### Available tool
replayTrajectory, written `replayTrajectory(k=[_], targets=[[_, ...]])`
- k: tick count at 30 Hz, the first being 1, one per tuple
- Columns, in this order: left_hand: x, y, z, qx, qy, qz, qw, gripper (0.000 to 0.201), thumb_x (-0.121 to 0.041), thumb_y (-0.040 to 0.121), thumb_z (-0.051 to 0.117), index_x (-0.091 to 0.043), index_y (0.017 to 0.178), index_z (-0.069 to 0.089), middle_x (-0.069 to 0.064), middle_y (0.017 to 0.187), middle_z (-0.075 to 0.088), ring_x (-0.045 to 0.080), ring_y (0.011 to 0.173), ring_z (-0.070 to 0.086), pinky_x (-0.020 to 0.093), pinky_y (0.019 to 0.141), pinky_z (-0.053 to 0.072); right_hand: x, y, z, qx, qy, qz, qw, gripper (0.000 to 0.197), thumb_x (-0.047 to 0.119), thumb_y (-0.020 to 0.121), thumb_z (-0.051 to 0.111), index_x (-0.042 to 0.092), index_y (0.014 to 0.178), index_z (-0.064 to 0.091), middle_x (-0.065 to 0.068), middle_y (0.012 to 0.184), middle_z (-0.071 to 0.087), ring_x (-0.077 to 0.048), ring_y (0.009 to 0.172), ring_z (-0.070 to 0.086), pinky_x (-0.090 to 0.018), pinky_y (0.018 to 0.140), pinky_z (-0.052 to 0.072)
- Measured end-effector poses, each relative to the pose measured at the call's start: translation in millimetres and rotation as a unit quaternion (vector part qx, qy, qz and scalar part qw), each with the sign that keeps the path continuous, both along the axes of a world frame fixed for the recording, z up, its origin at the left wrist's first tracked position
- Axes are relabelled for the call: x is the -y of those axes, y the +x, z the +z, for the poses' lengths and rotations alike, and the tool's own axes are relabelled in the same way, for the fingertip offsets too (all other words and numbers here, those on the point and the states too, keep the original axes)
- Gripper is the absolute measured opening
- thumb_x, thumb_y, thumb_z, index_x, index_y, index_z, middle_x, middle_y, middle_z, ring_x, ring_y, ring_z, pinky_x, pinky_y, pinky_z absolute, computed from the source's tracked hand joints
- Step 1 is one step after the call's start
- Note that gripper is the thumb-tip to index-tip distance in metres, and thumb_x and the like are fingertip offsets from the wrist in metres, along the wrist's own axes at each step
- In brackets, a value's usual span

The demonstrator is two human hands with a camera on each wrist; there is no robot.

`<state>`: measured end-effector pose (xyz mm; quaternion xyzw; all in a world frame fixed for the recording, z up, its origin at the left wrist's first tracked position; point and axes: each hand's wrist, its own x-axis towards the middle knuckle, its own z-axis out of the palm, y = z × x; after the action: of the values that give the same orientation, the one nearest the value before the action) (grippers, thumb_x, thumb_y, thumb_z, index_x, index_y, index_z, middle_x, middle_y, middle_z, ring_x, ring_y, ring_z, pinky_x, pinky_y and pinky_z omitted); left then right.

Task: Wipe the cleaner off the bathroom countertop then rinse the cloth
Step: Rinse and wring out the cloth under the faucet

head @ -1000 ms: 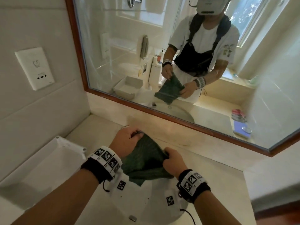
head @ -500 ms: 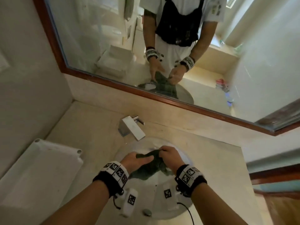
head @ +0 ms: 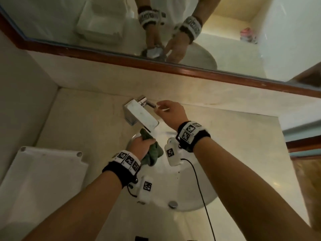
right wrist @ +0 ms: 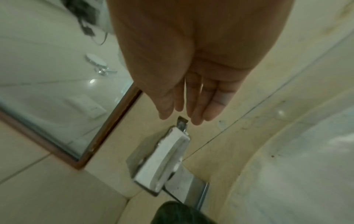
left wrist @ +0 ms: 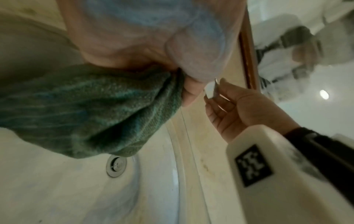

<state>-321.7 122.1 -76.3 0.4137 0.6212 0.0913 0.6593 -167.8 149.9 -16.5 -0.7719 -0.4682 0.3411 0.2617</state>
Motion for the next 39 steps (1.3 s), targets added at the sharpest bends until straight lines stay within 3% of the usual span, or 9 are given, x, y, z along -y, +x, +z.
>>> replayTrajectory(k=[7, 13, 15, 18, 22, 26, 30, 34, 39], targets=[[-11.2, 18.1, -8.8, 0.040, -0.030, 0.075, 0.996, 0.038, -0.013, 0.095, 0.059, -0.013, 0.132, 0.053, 0.006, 0.117, 0.059, 0.027, 0.105, 0.057, 0.039, 0.094, 0.045, -29.1, 12.0, -27.8, 0.172, 0.036, 0.134, 0.975, 0.021, 0.023, 0.094, 0.058, 0.018, 0.104, 0.075, -0.003, 0.093, 0.072, -0.022, 0.083, 0.062, -0.027, 0.070, 0.043], [-21.0, 19.3, -8.0, 0.082, -0.096, 0.134, 0.983, 0.013, -0.015, 0.098, 0.052, -0.016, 0.091, 0.062, -0.002, 0.074, 0.072, 0.019, 0.077, 0.061, 0.031, 0.068, 0.050, -41.6, 26.3, -40.6, 0.158, 0.054, 0.149, 0.975, 0.022, 0.022, 0.095, 0.054, 0.013, 0.105, 0.072, -0.005, 0.088, 0.071, -0.024, 0.081, 0.064, -0.031, 0.076, 0.049], [-23.2, 17.2, -6.4, 0.092, -0.097, 0.134, 0.982, 0.022, -0.015, 0.101, 0.042, -0.019, 0.082, 0.052, -0.012, 0.047, 0.062, 0.012, 0.059, 0.060, 0.027, 0.056, 0.046, -36.5, 32.7, -43.0, 0.094, 0.060, 0.095, 0.989, 0.025, 0.029, 0.091, 0.062, 0.017, 0.111, 0.071, 0.001, 0.094, 0.071, -0.015, 0.087, 0.064, -0.026, 0.084, 0.049], [-22.8, 21.3, -7.0, 0.105, -0.094, 0.145, 0.979, 0.027, -0.021, 0.103, 0.036, -0.018, 0.081, 0.051, -0.013, 0.045, 0.061, 0.004, 0.046, 0.061, 0.020, 0.048, 0.049, -8.7, 38.3, -60.7, -0.084, 0.042, -0.051, 0.994, 0.028, 0.040, 0.087, 0.066, 0.021, 0.106, 0.072, 0.006, 0.100, 0.070, -0.010, 0.092, 0.063, -0.027, 0.088, 0.051], [-17.1, 31.8, -18.8, 0.136, -0.103, 0.166, 0.971, 0.026, -0.022, 0.102, 0.045, -0.004, 0.102, 0.063, 0.014, 0.099, 0.070, 0.023, 0.084, 0.065, 0.030, 0.076, 0.050, 38.4, 24.1, -103.7, -0.330, -0.154, -0.146, 0.920, 0.052, 0.059, 0.089, 0.056, 0.023, 0.126, 0.061, 0.001, 0.128, 0.059, -0.020, 0.115, 0.055, -0.042, 0.101, 0.045], [-13.7, 38.3, -22.8, 0.125, -0.108, 0.176, 0.970, 0.028, -0.027, 0.100, 0.050, -0.007, 0.113, 0.064, 0.019, 0.122, 0.061, 0.033, 0.108, 0.062, 0.042, 0.093, 0.047, 65.6, 6.5, -131.0, -0.465, -0.237, -0.139, 0.842, 0.063, 0.070, 0.086, 0.050, 0.023, 0.127, 0.059, -0.002, 0.129, 0.061, -0.027, 0.120, 0.055, -0.052, 0.103, 0.042], [-21.5, 36.1, -38.7, 0.066, -0.077, 0.171, 0.980, 0.038, -0.020, 0.101, 0.045, -0.005, 0.136, 0.049, 0.014, 0.131, 0.057, 0.029, 0.113, 0.058, 0.034, 0.076, 0.052, 61.4, 0.9, -129.4, -0.642, -0.163, -0.185, 0.726, 0.067, 0.058, 0.083, 0.059, 0.007, 0.126, 0.059, -0.014, 0.123, 0.064, -0.030, 0.115, 0.060, -0.047, 0.102, 0.046], [-13.7, 33.7, -47.8, 0.144, -0.050, 0.239, 0.959, 0.038, -0.010, 0.087, 0.069, -0.002, 0.123, 0.060, 0.017, 0.114, 0.069, 0.034, 0.104, 0.067, 0.045, 0.084, 0.058, 49.0, 1.7, -128.9, -0.508, -0.116, -0.179, 0.835, 0.027, 0.018, 0.087, 0.069, 0.005, 0.106, 0.056, -0.024, 0.111, 0.063, -0.041, 0.111, 0.060, -0.052, 0.098, 0.049], [-11.0, 34.9, -61.0, 0.030, -0.101, 0.228, 0.968, 0.017, -0.018, 0.097, 0.053, -0.015, 0.109, 0.065, 0.013, 0.107, 0.071, 0.032, 0.091, 0.070, 0.043, 0.066, 0.059, 40.8, -2.0, -118.3, -0.212, -0.078, -0.095, 0.970, 0.018, 0.033, 0.093, 0.061, 0.020, 0.101, 0.052, -0.006, 0.095, 0.064, -0.021, 0.085, 0.061, -0.031, 0.069, 0.052]])
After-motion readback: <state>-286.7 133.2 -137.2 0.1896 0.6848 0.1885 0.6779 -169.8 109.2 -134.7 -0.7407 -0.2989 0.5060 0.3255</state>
